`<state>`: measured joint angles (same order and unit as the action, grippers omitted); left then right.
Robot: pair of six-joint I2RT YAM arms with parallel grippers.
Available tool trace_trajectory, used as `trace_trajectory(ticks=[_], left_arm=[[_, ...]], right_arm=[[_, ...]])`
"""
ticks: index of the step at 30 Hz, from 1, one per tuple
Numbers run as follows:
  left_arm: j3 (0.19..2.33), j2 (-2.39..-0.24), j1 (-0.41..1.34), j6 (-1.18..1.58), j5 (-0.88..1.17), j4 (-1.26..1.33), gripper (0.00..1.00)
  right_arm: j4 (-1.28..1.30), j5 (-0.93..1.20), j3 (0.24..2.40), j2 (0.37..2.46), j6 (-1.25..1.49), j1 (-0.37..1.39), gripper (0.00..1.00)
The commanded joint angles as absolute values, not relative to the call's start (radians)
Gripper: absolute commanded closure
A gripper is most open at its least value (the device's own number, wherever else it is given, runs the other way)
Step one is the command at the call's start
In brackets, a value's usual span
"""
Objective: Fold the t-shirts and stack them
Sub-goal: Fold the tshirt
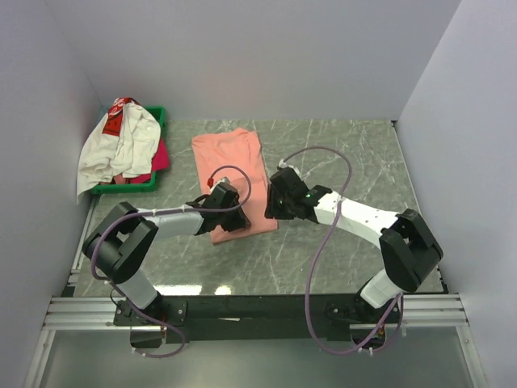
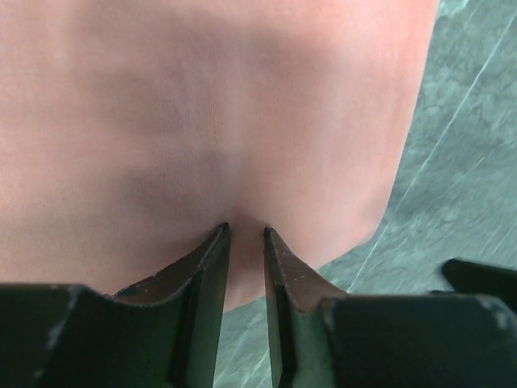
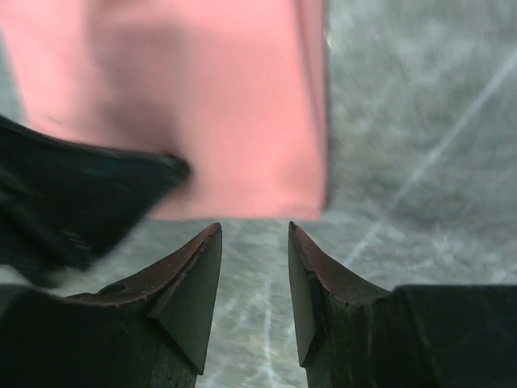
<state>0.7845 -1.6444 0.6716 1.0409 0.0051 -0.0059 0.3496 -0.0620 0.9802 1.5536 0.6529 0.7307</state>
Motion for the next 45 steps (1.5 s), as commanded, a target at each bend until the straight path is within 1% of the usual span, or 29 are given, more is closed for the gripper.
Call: trace_trajectory(ticks=[1,8,12,16,19,21,23,24,25,30,32,33,38,42,45], left_arm=[[0.724,-1.638,0.701,0.997,0.014,-0.144,0.69],[0.605,-1.519,0.713,0.991,0.046,-0.186,0.70],[0.549,-1.418,0.726,1.002,0.074,-0.202,0.70],[0.496,-1.336,0.745,1.014,0.103,-0.219,0.69],[0.503,-1.257,0.746,1.011,0.100,-0.273,0.67],[0.561,-1.198,0.742,0.997,0.029,-0.348,0.62],[0.651,-1.183,0.727,0.976,0.003,-0.391,0.60],[0.678,-1.183,0.716,0.971,-0.052,-0.405,0.61],[0.711,-1.186,0.686,0.968,-0.061,-0.410,0.61],[0.749,-1.242,0.577,0.942,-0.041,-0.356,0.68],[0.755,-1.290,0.532,0.930,-0.043,-0.335,0.71],[0.756,-1.307,0.500,0.922,-0.035,-0.324,0.74],[0.752,-1.393,0.422,0.901,-0.014,-0.206,0.81],[0.764,-1.465,0.377,0.903,-0.008,-0.126,0.83],[0.770,-1.520,0.350,0.913,-0.008,-0.091,0.84]], right_arm=[[0.374,-0.097,1.080,1.555,0.617,0.729,0.54],[0.333,-0.015,1.215,1.704,0.614,0.729,0.55],[0.290,0.041,1.221,1.785,0.630,0.735,0.55],[0.255,0.083,1.207,1.818,0.652,0.739,0.55],[0.268,0.074,1.212,1.809,0.653,0.745,0.56],[0.279,0.063,1.219,1.789,0.653,0.747,0.56],[0.291,0.057,1.223,1.773,0.657,0.747,0.56],[0.288,0.063,1.224,1.763,0.658,0.750,0.56],[0.282,0.069,1.226,1.763,0.660,0.752,0.56],[0.238,0.147,1.239,1.795,0.664,0.782,0.57],[0.192,0.210,1.239,1.808,0.678,0.782,0.57],[0.178,0.221,1.241,1.827,0.684,0.784,0.57],[0.115,0.290,1.284,1.900,0.692,0.776,0.57],[0.106,0.320,1.336,1.986,0.706,0.766,0.57],[0.080,0.344,1.332,2.029,0.733,0.735,0.57]])
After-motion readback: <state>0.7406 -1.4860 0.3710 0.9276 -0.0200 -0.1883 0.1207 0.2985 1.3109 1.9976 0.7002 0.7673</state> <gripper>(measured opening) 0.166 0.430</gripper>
